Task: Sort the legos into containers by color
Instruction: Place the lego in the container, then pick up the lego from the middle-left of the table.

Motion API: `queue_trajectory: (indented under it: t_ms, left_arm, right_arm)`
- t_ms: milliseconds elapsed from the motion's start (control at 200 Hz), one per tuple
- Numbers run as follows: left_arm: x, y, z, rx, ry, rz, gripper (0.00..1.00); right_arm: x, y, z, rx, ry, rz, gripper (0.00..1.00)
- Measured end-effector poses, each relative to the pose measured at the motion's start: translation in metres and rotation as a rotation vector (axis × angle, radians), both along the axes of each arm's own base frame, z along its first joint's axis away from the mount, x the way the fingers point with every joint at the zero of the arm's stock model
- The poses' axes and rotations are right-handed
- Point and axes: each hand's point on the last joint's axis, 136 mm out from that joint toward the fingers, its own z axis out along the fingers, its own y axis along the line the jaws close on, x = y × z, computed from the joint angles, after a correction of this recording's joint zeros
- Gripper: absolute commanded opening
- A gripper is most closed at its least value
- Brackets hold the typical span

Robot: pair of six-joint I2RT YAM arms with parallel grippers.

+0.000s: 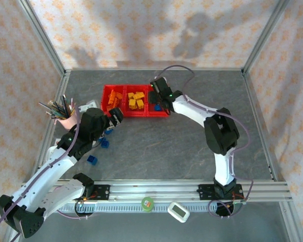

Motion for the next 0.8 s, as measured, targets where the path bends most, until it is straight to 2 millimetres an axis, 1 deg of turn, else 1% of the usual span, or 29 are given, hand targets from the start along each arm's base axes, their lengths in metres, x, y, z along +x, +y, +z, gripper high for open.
queue_trajectory:
  t_ms: [95, 175, 290, 405, 470, 561, 686, 801]
  left_arm:
    - [-0.005, 0.005, 0.006, 0.000, -0.017, 0.012, 1.00]
    - [-0.011, 0.011, 0.010, 0.005, -0.028, 0.027, 1.00]
    - [-0.020, 0.020, 0.013, 0.015, -0.032, 0.049, 1.00]
    - [-0.030, 0.029, 0.013, 0.022, -0.025, 0.074, 1.00]
    - [-0.037, 0.034, 0.014, 0.020, -0.025, 0.090, 1.00]
    - [-0.044, 0.042, 0.014, 0.023, -0.025, 0.112, 1.00]
    - [-0.055, 0.052, 0.014, 0.029, -0.014, 0.149, 1.00]
    - [-0.062, 0.060, 0.018, 0.031, -0.014, 0.180, 1.00]
  right_arm:
    - [-0.019, 0.017, 0.018, 0.028, -0.024, 0.043, 0.61]
    - [-0.037, 0.037, 0.027, 0.047, -0.032, 0.090, 0.63]
    - [-0.065, 0.068, 0.027, 0.061, -0.026, 0.159, 0.66]
    - [-0.090, 0.096, 0.026, 0.079, -0.016, 0.216, 0.68]
    - [-0.103, 0.112, 0.022, 0.089, -0.007, 0.244, 0.70]
    - [-0.117, 0.137, 0.010, 0.089, 0.012, 0.282, 0.73]
    - [-0.127, 0.174, -0.012, 0.082, 0.032, 0.327, 0.76]
    - [-0.132, 0.200, -0.031, 0.073, 0.047, 0.358, 0.79]
